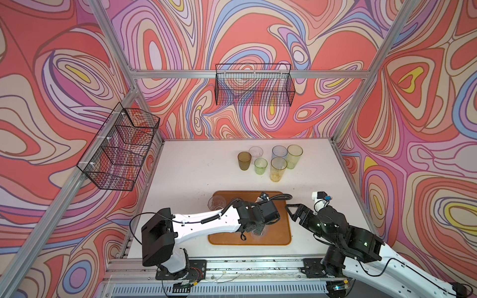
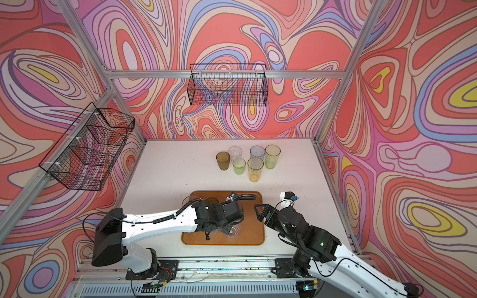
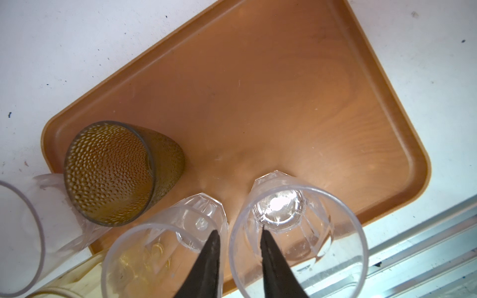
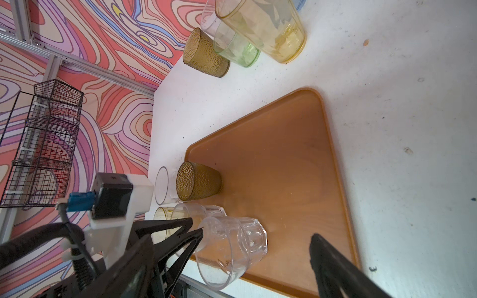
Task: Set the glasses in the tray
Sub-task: 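Open the left gripper to release the clear glass on the tray, then lift the left gripper off the tray while the right gripper reaches toward the glass cluster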
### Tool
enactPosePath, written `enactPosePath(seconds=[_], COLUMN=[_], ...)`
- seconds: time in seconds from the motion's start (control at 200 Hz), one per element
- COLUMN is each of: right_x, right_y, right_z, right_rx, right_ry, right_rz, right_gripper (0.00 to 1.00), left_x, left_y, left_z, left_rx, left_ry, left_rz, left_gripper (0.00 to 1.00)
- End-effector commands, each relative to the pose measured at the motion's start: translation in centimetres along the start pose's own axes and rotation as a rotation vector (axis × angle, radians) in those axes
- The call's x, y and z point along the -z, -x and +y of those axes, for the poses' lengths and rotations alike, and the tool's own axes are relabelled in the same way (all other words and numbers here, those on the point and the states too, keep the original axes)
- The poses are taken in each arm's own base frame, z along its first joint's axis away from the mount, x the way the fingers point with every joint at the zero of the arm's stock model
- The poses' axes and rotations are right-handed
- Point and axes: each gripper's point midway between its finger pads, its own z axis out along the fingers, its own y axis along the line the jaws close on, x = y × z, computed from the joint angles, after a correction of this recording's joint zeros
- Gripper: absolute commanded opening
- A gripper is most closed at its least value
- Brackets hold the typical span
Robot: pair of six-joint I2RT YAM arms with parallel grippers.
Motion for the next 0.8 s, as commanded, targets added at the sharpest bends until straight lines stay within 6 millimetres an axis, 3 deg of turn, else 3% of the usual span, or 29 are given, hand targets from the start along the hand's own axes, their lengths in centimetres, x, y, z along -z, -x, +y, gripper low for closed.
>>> enactPosePath(seconds=[0.0, 0.165, 0.275, 0.496, 0.796], right_x=[0.0, -0.1, -0.5, -1.1, -2.5], right_y=[0.0, 0.2, 0.2, 0.5, 0.5], right_z=[-0.3, -0.7, -0.6, 1.1, 3.6], right_rx=[-0.001, 0.005, 0.014, 0.06, 0.114], right_ry=[-0.006, -0.032, -0.046, -0.051, -0.051], right_rz=[-0.003, -0.014, -0.014, 0.003, 0.053], right_gripper=[0.96, 0.96, 0.96, 0.96, 0.95], left_x=[1.3, 3.0, 4.0, 6.3, 8.7], left_y=[0.9, 2.6, 3.5, 4.9, 4.8], left_z=[0.9, 2.6, 4.0, 7.2, 12.1], left_rx=[-0.006, 0.0, 0.012, 0.077, 0.187], left_ry=[0.041, 0.086, 0.084, 0.043, -0.002], left_rz=[-0.041, -0.106, -0.126, -0.172, -0.235], left_gripper=[0.5, 0.77, 0.86, 1.0, 1.0])
